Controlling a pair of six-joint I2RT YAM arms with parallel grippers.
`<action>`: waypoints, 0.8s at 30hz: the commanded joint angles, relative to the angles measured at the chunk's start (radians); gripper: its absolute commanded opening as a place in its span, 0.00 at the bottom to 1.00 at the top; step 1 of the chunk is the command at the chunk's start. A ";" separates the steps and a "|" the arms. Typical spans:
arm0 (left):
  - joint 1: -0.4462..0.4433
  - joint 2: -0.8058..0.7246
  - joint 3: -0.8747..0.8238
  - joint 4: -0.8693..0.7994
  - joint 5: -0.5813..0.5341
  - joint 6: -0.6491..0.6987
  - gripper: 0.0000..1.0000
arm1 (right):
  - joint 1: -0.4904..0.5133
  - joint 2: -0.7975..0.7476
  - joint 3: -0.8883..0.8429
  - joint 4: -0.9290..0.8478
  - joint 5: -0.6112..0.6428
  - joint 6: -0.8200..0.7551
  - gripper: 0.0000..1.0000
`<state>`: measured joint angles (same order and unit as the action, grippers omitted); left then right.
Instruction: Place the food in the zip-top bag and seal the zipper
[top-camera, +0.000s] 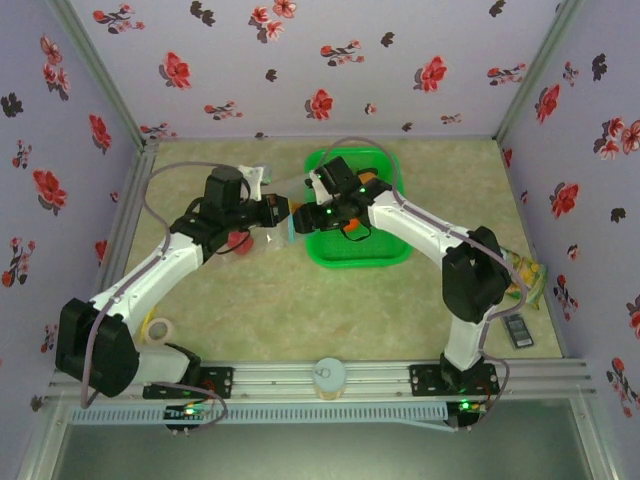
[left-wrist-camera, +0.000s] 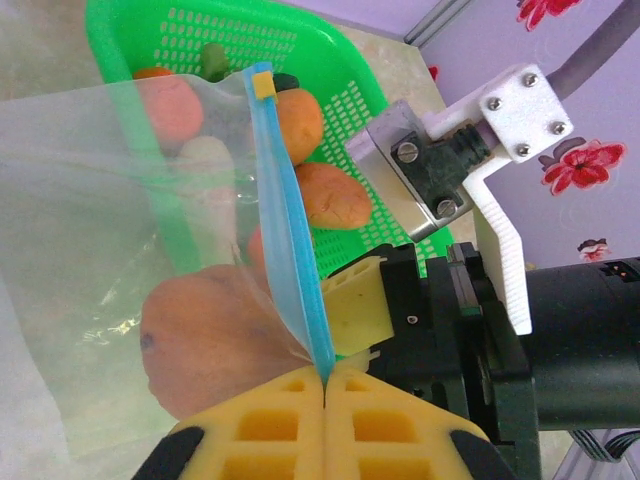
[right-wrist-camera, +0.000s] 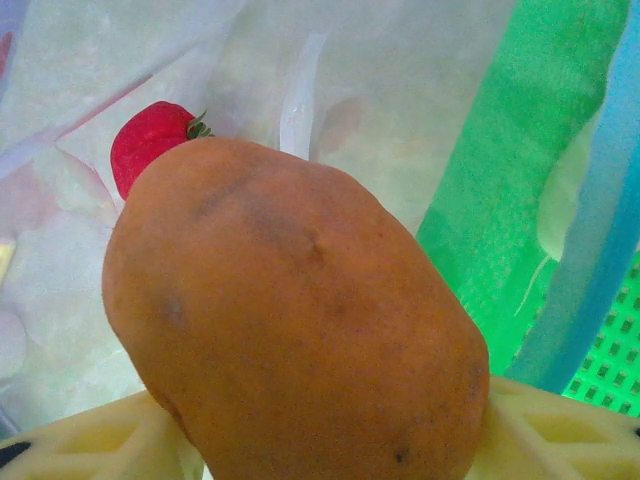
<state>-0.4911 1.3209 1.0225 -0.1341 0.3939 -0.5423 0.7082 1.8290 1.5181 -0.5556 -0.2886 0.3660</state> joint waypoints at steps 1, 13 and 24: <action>-0.006 0.002 0.039 0.022 0.028 -0.008 0.00 | 0.007 -0.009 0.036 -0.017 0.007 -0.014 0.66; -0.006 -0.015 0.032 0.024 0.028 -0.008 0.00 | -0.038 -0.155 -0.038 -0.036 0.094 -0.030 0.74; -0.007 -0.017 0.026 0.009 0.011 0.004 0.00 | -0.154 -0.213 -0.174 -0.064 0.327 -0.021 0.77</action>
<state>-0.4911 1.3209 1.0279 -0.1329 0.3969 -0.5430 0.5640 1.5776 1.3689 -0.5892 -0.0494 0.3477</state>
